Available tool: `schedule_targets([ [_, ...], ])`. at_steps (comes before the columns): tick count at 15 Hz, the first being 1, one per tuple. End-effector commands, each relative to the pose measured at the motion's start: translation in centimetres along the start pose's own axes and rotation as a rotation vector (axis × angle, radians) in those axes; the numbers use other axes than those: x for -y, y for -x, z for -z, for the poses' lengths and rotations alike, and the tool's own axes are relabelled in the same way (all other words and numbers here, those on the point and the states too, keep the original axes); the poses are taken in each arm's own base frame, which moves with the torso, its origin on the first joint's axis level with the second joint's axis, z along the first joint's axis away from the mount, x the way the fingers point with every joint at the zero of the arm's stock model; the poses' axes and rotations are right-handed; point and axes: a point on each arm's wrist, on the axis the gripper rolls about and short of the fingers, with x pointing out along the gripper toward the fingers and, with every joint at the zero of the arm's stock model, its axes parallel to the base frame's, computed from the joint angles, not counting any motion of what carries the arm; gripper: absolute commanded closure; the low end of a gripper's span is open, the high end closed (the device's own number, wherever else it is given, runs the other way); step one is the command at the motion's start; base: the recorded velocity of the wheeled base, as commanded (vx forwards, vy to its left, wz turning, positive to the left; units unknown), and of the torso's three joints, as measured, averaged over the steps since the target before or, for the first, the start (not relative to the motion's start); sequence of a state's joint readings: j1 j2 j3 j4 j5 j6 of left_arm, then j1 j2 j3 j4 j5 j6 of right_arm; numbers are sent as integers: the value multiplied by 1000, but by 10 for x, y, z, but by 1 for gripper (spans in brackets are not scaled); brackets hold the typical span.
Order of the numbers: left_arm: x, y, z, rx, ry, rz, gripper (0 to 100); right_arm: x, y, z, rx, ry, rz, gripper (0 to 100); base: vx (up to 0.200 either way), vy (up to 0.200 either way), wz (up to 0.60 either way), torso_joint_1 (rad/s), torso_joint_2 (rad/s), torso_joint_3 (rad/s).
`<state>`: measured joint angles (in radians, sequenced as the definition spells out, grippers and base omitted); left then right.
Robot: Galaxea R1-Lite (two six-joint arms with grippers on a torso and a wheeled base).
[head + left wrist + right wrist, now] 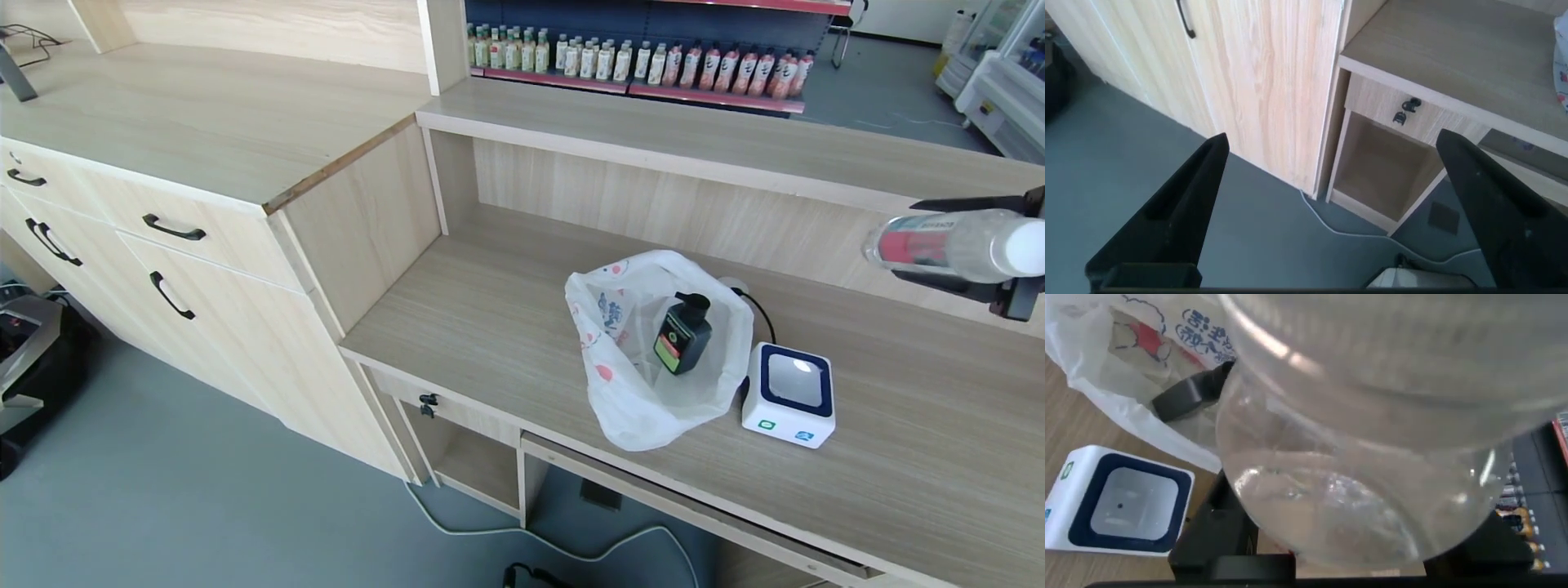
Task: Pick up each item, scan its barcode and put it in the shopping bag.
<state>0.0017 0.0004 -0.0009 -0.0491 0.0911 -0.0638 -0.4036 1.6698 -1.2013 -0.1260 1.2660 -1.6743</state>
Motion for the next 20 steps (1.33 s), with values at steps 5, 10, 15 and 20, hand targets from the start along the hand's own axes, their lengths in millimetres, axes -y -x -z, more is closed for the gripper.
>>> schedule_targets([
  [5, 0, 0, 0, 0, 1, -1, 0, -66, -33, 52, 42, -71, -38, 100, 0, 0, 0, 0, 0, 0],
  [10, 0, 0, 0, 1, 1, -1, 0, -99, -35, 48, 53, -69, -62, 100, 0, 0, 0, 0, 0, 0],
  [15, 0, 0, 0, 1, 1, -1, 0, -103, -40, 49, 66, -46, -68, 100, 0, 0, 0, 0, 0, 0],
  [20, 0, 0, 0, 0, 1, -1, 0, -109, -40, 54, 64, 10, -71, 100, 0, 0, 0, 0, 0, 0],
])
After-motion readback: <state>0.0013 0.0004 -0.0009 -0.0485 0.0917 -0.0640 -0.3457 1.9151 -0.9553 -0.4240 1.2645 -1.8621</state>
